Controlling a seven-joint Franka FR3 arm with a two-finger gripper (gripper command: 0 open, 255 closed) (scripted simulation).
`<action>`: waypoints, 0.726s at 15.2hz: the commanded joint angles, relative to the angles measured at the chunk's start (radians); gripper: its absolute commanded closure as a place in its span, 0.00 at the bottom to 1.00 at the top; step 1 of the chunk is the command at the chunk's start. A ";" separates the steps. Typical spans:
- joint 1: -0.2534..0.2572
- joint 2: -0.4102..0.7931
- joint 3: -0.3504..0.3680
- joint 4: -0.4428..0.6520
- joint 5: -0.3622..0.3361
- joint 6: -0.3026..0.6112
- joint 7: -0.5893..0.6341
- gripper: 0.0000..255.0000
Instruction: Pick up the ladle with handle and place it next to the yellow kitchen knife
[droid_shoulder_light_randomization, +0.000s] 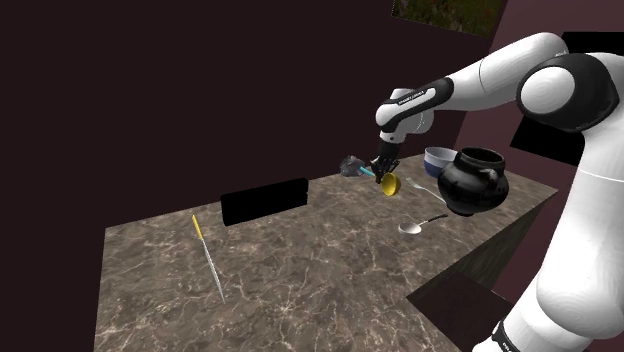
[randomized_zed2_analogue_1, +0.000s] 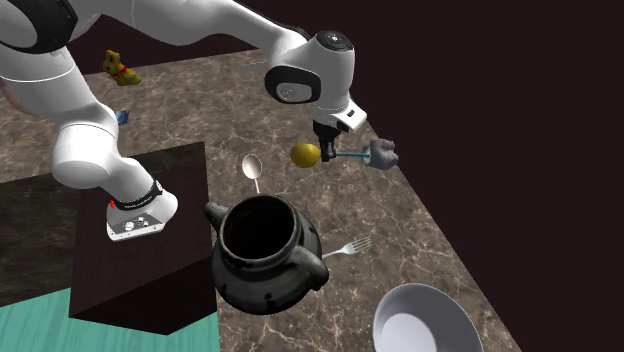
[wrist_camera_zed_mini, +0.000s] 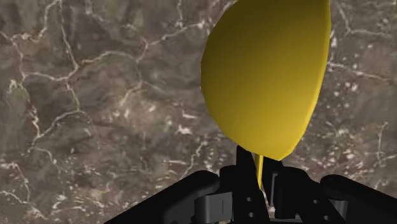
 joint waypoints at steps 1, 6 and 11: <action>0.001 -0.013 -0.002 0.013 -0.006 -0.025 0.004 1.00; 0.002 -0.040 -0.004 0.049 -0.019 -0.086 0.015 1.00; 0.004 -0.062 -0.006 0.091 -0.030 -0.148 0.025 1.00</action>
